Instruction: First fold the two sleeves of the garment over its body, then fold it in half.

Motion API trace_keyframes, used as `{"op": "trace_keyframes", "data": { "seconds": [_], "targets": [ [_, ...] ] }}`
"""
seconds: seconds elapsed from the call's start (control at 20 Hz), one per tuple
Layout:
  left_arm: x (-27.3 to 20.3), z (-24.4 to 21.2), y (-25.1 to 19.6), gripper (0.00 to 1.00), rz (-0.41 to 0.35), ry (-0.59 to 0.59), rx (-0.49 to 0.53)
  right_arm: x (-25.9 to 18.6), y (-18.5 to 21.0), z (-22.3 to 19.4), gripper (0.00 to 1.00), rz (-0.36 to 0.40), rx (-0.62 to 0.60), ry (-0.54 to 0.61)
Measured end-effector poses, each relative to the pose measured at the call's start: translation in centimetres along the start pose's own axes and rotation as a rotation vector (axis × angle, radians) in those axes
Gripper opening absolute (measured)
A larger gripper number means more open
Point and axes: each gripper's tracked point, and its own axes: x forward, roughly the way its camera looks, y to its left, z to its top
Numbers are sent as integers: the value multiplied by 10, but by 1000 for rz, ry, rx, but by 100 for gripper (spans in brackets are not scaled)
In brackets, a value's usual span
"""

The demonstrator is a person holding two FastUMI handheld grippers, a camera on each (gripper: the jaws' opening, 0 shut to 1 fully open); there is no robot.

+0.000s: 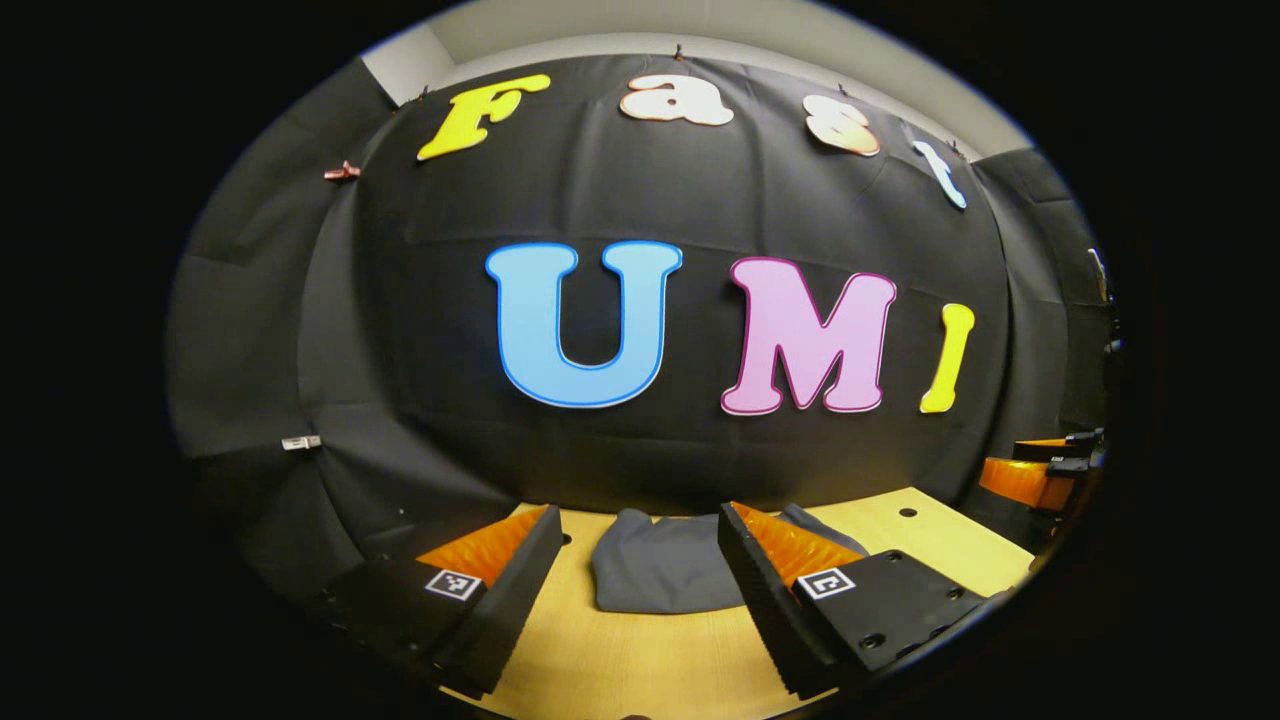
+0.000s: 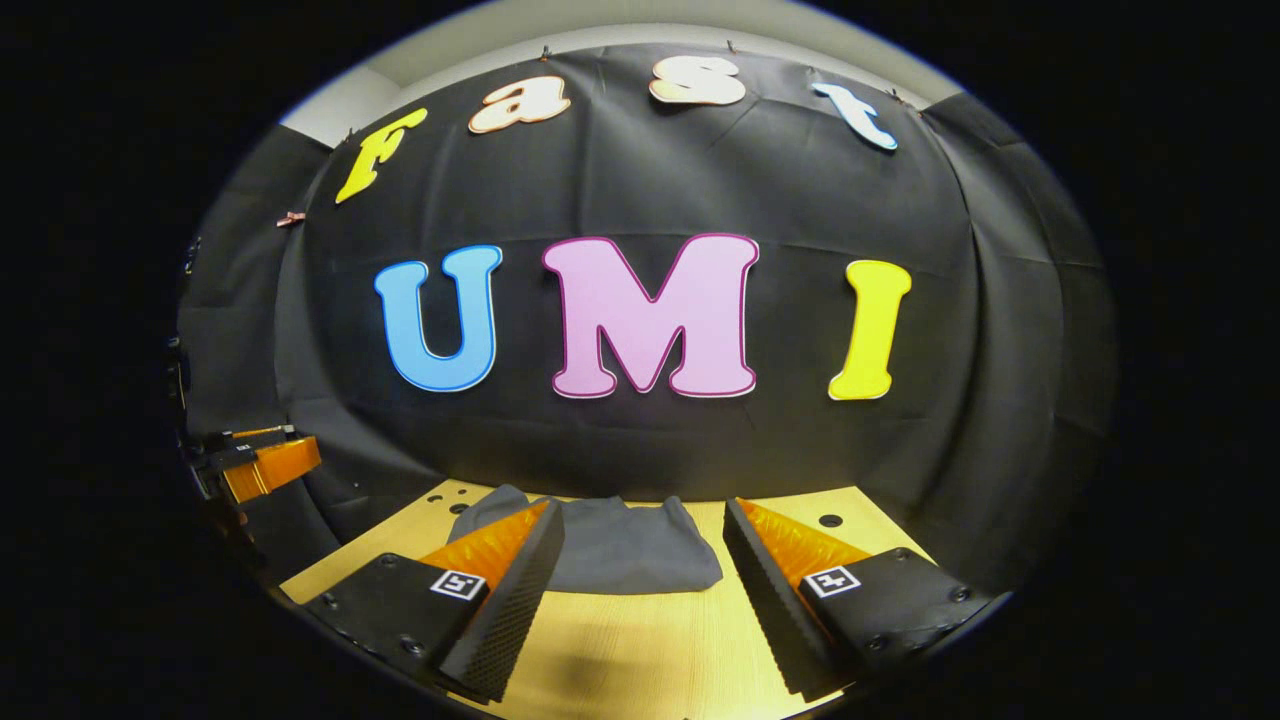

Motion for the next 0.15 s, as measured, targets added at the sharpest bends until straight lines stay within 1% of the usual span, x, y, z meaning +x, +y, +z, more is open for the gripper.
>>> {"op": "trace_keyframes", "data": {
  "seconds": [0.05, 0.15],
  "targets": [
    [-8, 4, -4, 99, -7, -15, -8, -9, 4, 1, 99, 4, 4, -4],
    [-23, 0, -18, 99, -45, -15, -46, -24, 10, 5, 99, 3, 9, -17]
  ]
}}
